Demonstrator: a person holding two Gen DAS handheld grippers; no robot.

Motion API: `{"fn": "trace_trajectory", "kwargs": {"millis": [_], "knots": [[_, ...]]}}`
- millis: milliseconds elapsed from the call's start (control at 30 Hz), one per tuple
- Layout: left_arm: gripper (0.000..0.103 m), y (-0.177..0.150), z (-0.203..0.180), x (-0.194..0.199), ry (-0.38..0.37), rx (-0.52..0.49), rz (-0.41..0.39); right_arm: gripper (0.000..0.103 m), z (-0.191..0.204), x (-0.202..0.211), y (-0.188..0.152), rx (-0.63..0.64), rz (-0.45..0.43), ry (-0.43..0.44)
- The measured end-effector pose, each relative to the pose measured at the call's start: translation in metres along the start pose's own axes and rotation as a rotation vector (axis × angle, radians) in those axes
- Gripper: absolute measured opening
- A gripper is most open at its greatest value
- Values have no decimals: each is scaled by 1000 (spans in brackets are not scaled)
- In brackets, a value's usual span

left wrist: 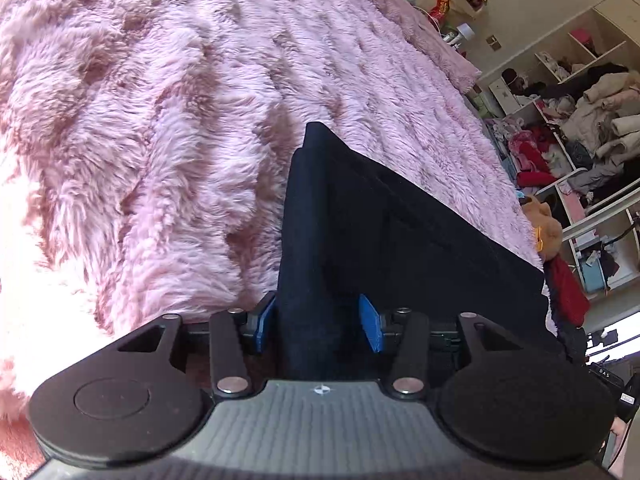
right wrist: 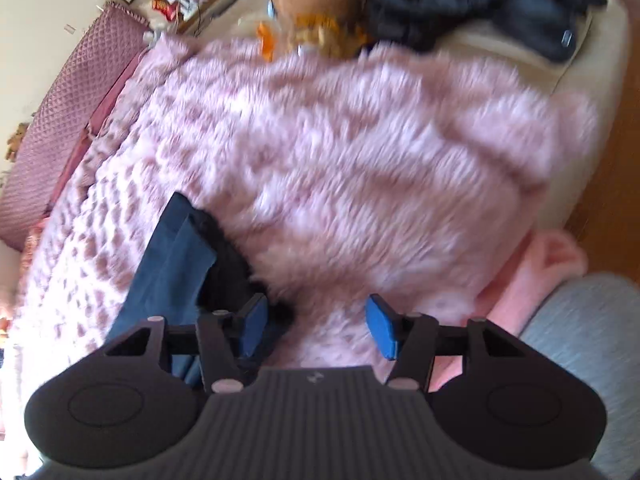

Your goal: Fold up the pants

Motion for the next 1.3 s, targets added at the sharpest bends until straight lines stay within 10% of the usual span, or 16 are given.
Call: {"fn": "trace_trajectory", "kwargs": {"millis": [200,333,467,633,900,1100,1300], "knots": [[53,14,25,-26,-253,191,89,40,83,31,-27,257,-117,265],[30,16,51,-33,-366,353,98,40,150,15,-105,451,112,412],[30,16,54,-36,-401,414,113,56,161,-12,-157,324,294,518],[30,17,43,-45,-381,408,104,46,133,-56,-145,228,223,390],[30,14,55,-42,-381,415,108,46,120,-92,-127,-55,256,577],[31,13,54,-41,-373,409,104,12,123,-98,-127,-182,235,600],[31,12,53,-43,-374,410,102,7,113,-72,-130,-290,351,563]]}}
Point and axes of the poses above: each gripper's, at about its wrist camera, not at the fingertips, and x roughly against the way its jaws point, z to its left, y to its top, the point moved 7 cm from there along -x, roughly the way its jaws point, and after that the axes turned 5 degrees about z, right-handed, at the moved point
